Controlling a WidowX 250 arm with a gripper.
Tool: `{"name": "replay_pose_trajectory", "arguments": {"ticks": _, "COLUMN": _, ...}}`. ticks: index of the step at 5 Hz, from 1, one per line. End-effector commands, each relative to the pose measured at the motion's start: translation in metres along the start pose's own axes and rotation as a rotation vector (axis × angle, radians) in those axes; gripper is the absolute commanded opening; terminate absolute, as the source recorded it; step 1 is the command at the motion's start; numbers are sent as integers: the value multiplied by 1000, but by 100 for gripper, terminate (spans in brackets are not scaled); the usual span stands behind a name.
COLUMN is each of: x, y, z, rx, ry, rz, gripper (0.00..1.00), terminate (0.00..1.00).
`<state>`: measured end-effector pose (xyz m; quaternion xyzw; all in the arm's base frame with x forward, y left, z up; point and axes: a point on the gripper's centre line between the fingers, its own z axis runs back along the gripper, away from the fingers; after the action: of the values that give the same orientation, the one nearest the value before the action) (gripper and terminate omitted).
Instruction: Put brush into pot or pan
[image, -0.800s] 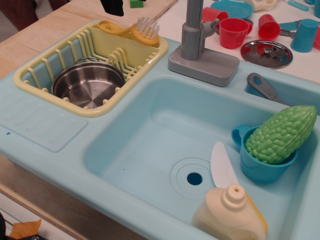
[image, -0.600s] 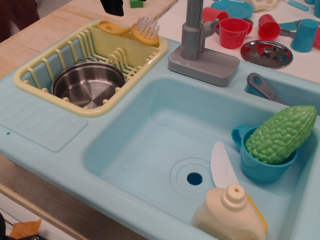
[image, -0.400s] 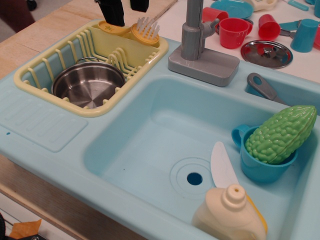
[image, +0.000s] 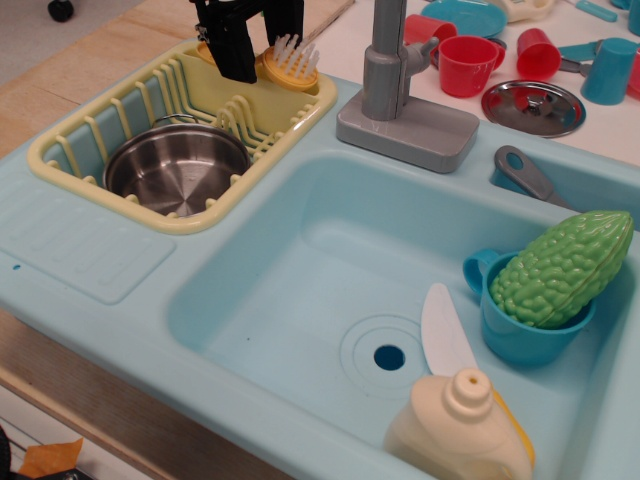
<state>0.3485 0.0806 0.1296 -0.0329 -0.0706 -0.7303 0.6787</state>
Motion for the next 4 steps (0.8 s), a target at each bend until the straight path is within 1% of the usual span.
{"name": "replay_pose_trajectory", "arguments": {"ticks": 1, "x": -5, "y": 3, "z": 11, "rx": 43, "ry": 0, "rz": 14, "gripper": 100, "terminate": 0}}
{"name": "replay_pose_trajectory", "arguments": {"ticks": 2, "x": -3, "y": 4, "z": 14, "rx": 41, "ry": 8, "rz": 18, "gripper": 0, "terminate": 0}}
{"name": "replay_pose_trajectory", "arguments": {"ticks": 3, "x": -3, "y": 6, "z": 12, "rx": 35, "ry": -2, "rz": 17, "gripper": 0, "terminate": 0}}
{"name": "replay_pose_trajectory", "arguments": {"ticks": 4, "x": -3, "y": 7, "z": 16, "rx": 13, "ry": -11, "rz": 24, "gripper": 0, "terminate": 0}}
